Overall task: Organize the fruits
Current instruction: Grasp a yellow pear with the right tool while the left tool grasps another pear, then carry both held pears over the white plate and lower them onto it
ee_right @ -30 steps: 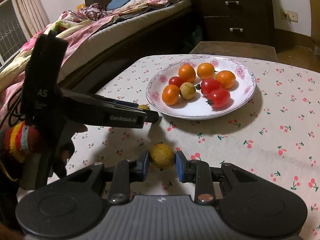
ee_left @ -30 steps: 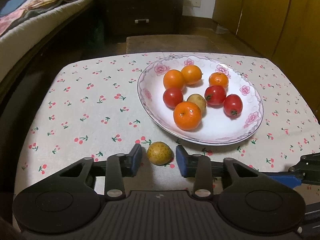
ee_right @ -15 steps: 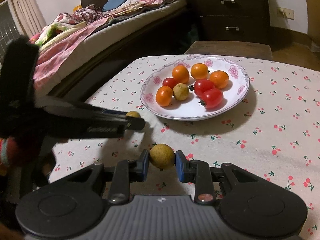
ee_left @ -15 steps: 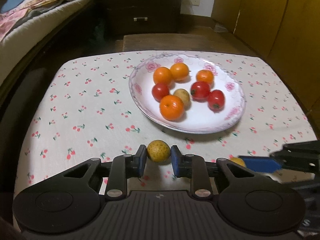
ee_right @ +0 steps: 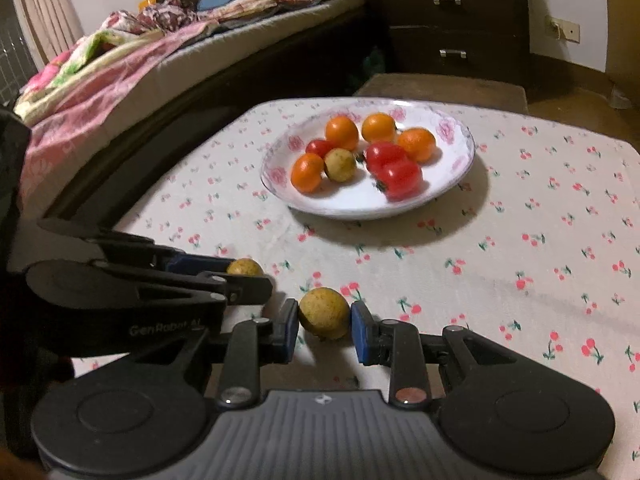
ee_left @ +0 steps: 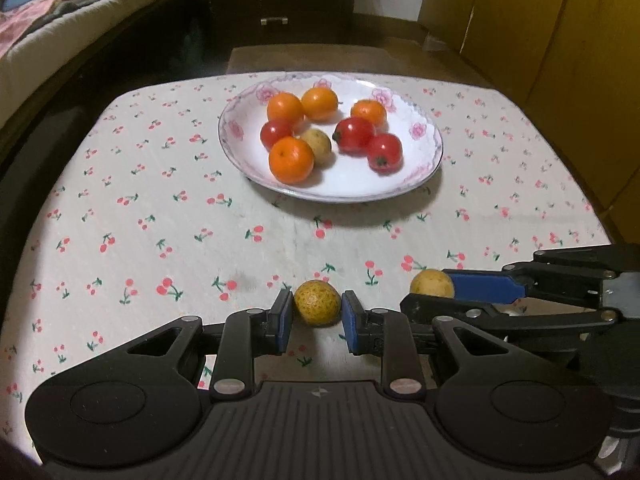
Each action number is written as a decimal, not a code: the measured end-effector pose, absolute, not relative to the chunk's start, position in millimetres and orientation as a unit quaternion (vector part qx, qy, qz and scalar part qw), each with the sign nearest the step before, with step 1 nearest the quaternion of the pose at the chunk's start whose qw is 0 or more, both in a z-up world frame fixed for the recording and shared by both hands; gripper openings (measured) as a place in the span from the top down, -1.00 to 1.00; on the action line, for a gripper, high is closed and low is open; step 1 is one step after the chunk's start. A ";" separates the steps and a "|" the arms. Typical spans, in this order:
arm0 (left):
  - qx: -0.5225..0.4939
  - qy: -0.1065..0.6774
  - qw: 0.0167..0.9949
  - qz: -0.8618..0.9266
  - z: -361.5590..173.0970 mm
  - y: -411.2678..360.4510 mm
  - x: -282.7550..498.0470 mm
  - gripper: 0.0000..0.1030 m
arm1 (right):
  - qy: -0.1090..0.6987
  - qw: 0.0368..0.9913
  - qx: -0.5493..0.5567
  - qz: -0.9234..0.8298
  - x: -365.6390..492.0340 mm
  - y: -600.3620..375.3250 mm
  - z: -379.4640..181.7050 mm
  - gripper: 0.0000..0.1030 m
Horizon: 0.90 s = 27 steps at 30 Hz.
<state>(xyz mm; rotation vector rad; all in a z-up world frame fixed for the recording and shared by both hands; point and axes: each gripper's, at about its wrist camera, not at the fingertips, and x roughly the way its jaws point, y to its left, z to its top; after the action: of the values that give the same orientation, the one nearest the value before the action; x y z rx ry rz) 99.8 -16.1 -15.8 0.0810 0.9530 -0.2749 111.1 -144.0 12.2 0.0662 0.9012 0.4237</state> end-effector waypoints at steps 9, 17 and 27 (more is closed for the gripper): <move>0.034 0.461 0.878 -0.128 -12.8 -19.1 81.6 0.34 | 0.436 0.871 0.052 0.219 100.4 -153.7 17.0 -0.06; 0.029 0.453 0.879 -0.145 1.6 -29.9 76.8 0.34 | 0.431 0.878 0.070 0.194 84.9 -165.5 33.4 -0.06; 0.031 0.417 0.894 -0.160 30.3 -43.4 62.6 0.36 | 0.401 0.895 0.054 0.188 66.9 -176.5 66.1 -0.06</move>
<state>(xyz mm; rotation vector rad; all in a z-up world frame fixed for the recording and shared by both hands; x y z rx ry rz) 62.6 -43.4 30.3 0.0635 0.8642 -0.3317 66.9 -176.5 66.1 0.1110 0.8309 0.3887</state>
